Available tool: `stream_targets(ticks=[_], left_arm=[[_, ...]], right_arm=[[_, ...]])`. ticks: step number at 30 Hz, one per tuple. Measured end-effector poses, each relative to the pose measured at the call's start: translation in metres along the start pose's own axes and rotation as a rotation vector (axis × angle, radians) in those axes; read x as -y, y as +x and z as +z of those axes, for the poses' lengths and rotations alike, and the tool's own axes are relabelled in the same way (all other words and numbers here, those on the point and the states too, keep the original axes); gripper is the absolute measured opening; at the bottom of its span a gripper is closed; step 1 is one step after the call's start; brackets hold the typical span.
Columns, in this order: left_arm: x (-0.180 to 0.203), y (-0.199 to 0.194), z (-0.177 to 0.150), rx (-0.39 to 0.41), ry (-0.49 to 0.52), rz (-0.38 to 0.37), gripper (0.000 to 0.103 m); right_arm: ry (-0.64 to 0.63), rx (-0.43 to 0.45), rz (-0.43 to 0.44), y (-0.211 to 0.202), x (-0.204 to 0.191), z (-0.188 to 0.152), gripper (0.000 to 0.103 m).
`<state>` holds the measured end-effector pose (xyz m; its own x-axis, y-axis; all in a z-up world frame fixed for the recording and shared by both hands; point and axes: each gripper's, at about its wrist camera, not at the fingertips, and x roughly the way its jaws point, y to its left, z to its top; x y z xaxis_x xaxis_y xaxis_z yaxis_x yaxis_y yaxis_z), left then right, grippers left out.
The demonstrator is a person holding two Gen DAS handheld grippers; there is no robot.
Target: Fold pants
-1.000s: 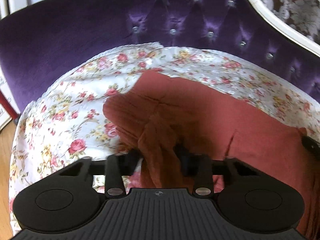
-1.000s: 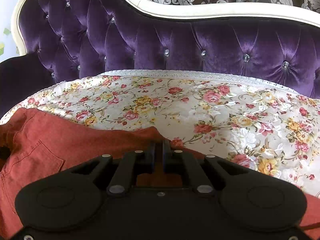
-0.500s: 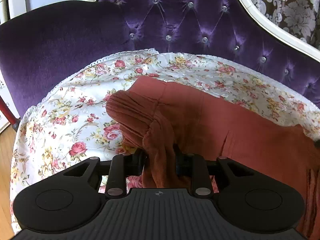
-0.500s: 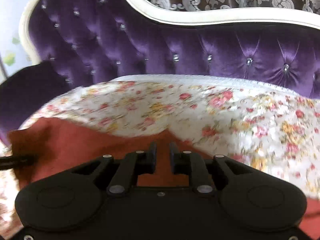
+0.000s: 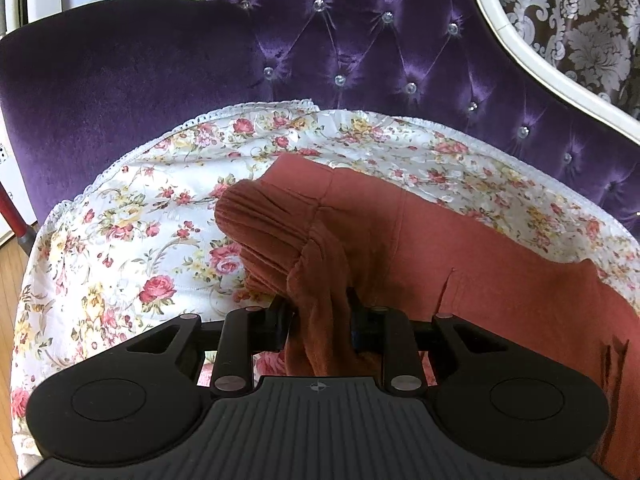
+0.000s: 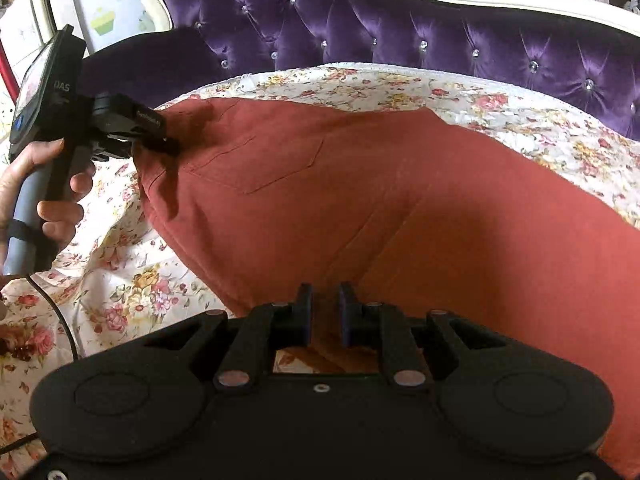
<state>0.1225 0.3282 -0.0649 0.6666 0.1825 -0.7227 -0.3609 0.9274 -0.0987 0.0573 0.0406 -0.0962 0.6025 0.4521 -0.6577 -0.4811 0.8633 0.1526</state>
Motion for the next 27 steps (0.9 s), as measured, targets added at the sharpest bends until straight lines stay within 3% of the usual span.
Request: stream_targets(ticks=[6, 11, 14, 20, 23, 27], left_arm=[[0.004, -0.019, 0.005, 0.046, -0.014, -0.007, 0.023], [0.038, -0.063, 0.014, 0.122, 0.118, 0.067, 0.023], [0.072, -0.098, 0.018, 0.191, 0.218, 0.097, 0.023], [0.159, -0.164, 0.008, 0.312, 0.454, 0.091, 0.022], [0.208, -0.184, -0.011, 0.351, 0.578, 0.052, 0.022], [0.272, -0.188, -0.05, 0.345, 0.729, -0.028, 0.022]], right_arm=[[0.068, 0.029, 0.073, -0.004, 0.013, -0.006, 0.025], [0.152, 0.107, 0.092, -0.041, 0.032, -0.016, 0.025], [0.218, 0.124, 0.076, -0.063, 0.05, -0.023, 0.025], [0.334, 0.135, -0.006, -0.1, 0.093, -0.047, 0.026], [0.363, 0.15, -0.064, -0.115, 0.11, -0.057, 0.026], [0.42, 0.181, -0.106, -0.133, 0.135, -0.068, 0.026]])
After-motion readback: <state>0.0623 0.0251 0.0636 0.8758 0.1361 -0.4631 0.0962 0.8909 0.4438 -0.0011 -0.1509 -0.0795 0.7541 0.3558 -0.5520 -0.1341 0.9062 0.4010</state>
